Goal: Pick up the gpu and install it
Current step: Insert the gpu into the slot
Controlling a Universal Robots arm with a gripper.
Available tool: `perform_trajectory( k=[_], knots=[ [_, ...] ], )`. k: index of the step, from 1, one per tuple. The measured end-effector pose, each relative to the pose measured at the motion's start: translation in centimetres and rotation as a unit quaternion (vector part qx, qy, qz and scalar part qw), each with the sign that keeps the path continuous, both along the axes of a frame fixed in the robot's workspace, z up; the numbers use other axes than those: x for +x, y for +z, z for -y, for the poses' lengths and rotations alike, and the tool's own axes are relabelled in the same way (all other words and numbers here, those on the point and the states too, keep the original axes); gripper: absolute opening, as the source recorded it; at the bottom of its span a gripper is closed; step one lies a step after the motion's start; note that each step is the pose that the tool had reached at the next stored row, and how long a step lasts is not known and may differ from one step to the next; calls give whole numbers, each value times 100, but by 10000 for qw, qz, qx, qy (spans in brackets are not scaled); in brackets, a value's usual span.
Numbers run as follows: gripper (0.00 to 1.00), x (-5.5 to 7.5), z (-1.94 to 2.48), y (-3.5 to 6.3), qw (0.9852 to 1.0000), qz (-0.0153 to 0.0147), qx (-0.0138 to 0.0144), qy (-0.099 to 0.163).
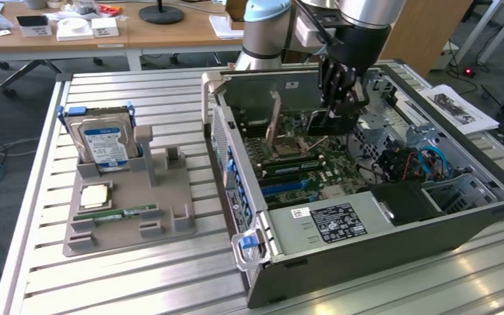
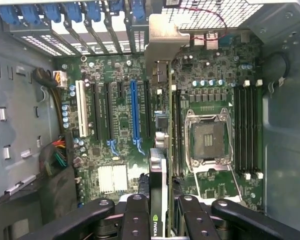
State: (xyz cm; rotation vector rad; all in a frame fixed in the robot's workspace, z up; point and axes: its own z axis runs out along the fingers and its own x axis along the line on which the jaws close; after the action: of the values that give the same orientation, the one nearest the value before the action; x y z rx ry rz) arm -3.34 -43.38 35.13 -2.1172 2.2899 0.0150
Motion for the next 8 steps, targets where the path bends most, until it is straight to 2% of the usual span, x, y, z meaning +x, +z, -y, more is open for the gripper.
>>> perform_trajectory(
  k=[8],
  knots=[
    [27, -2, 124, -11, 10000, 0, 0, 14]
  ],
)
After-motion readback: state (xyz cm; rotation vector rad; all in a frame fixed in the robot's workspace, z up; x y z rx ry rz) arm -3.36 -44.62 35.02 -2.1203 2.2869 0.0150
